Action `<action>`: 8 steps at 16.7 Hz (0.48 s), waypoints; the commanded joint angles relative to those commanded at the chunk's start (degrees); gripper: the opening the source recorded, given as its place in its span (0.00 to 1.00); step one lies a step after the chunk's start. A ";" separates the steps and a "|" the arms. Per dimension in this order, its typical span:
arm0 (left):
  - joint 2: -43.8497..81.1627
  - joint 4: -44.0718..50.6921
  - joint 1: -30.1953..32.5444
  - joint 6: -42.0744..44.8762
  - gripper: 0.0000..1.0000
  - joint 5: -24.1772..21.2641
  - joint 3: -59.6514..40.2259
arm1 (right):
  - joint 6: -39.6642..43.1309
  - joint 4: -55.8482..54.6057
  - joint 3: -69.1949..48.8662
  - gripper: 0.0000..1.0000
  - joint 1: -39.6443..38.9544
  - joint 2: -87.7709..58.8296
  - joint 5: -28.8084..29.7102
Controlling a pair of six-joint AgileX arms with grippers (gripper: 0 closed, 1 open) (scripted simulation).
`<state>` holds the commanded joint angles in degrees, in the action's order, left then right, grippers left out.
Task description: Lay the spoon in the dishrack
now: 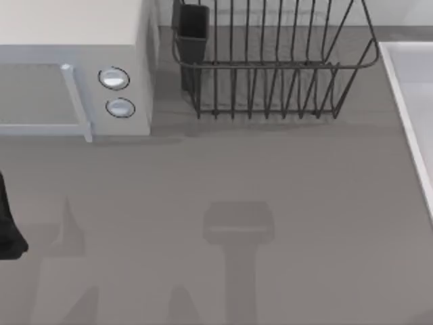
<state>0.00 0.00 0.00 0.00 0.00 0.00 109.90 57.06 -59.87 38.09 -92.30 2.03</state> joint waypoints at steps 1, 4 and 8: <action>0.00 0.00 0.00 0.00 1.00 0.00 0.00 | 0.09 4.84 -3.25 0.00 0.03 0.77 -0.01; 0.00 0.00 0.00 0.00 1.00 0.00 0.00 | 0.27 18.40 -12.81 0.00 0.06 3.14 -0.01; 0.00 0.00 0.00 0.00 1.00 0.00 0.00 | -0.22 28.53 -21.88 0.00 -0.14 6.24 -0.02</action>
<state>0.00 0.00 0.00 0.00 0.00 0.00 109.68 85.60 -81.75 37.95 -86.07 2.01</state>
